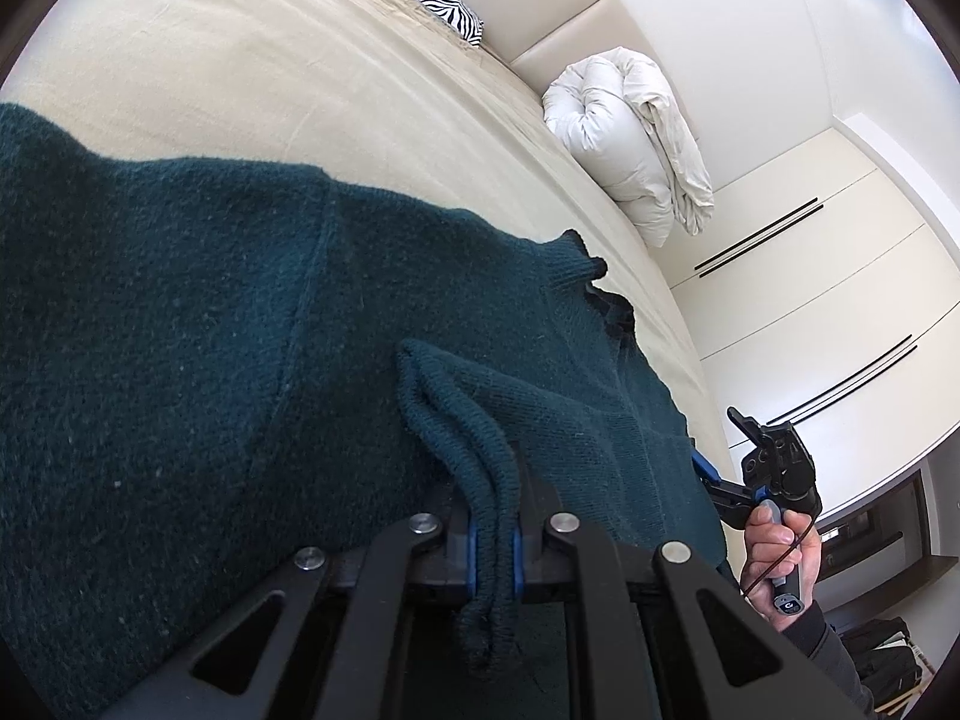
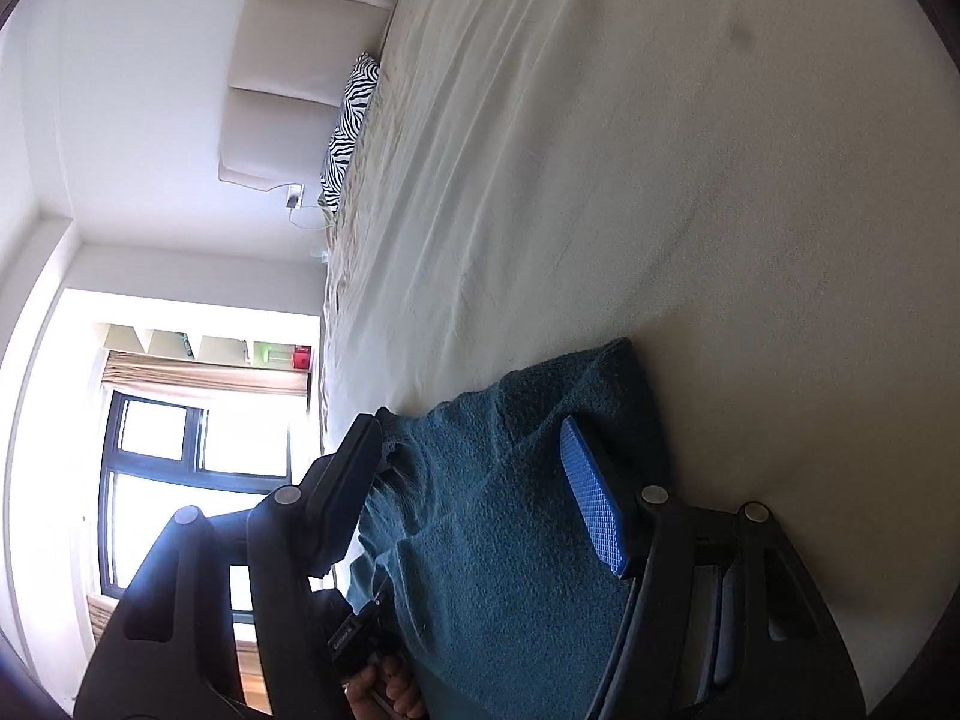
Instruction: Fold small clothes
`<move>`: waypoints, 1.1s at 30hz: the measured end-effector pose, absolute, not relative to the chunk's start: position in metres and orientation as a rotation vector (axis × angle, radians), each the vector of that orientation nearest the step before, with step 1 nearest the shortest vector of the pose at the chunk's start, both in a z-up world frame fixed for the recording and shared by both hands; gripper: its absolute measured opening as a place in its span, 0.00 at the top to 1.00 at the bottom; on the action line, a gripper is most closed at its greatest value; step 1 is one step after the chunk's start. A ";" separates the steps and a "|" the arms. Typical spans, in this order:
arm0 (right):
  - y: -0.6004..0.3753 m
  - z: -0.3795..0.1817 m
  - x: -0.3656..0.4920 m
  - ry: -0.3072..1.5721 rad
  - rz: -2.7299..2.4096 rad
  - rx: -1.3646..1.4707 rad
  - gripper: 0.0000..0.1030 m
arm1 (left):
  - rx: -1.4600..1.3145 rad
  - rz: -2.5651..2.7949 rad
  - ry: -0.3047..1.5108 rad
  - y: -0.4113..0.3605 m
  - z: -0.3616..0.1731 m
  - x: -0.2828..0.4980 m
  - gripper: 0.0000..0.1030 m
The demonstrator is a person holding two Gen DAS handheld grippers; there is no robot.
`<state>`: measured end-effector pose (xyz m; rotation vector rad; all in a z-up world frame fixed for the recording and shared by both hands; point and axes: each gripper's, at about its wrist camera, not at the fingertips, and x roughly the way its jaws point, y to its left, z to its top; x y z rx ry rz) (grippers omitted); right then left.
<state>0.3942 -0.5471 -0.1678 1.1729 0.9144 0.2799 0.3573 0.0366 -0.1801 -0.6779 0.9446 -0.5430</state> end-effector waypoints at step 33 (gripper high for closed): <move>-0.310 -0.097 0.086 0.949 0.600 1.085 0.39 | -1.317 0.070 0.476 0.359 -0.146 0.127 0.26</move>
